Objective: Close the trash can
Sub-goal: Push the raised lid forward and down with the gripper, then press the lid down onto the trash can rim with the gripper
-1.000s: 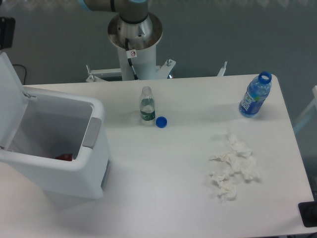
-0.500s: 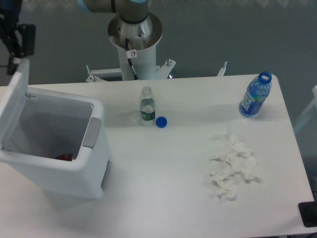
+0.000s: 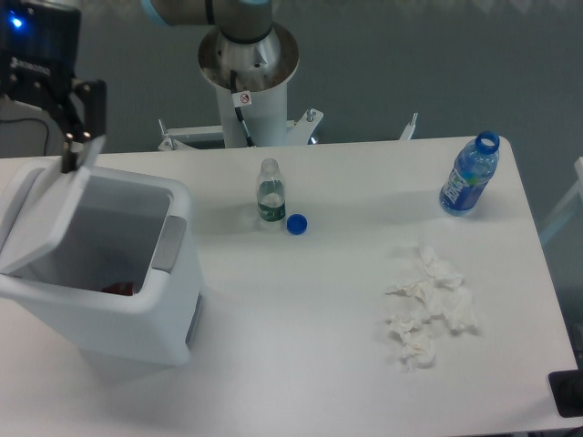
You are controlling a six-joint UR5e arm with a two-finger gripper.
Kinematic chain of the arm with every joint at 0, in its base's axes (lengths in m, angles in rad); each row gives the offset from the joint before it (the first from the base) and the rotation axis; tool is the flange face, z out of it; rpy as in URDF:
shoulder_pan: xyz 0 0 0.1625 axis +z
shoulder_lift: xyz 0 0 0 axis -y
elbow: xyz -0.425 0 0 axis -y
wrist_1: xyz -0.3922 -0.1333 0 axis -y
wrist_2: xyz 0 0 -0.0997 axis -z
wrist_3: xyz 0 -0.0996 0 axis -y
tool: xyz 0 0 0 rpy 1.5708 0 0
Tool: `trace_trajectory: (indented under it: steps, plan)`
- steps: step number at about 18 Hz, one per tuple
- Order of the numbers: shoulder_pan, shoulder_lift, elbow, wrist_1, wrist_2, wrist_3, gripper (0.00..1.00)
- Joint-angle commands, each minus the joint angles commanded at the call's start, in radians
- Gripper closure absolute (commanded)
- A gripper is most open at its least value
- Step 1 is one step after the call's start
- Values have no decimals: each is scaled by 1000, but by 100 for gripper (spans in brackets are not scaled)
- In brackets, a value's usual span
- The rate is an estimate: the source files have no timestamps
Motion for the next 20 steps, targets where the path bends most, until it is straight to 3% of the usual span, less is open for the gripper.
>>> trace_trajectory:
  steps: [3, 20]
  plan:
    - [32, -28, 9, 0, 0, 41, 0]
    - [52, -51, -11, 0, 2, 77, 0]
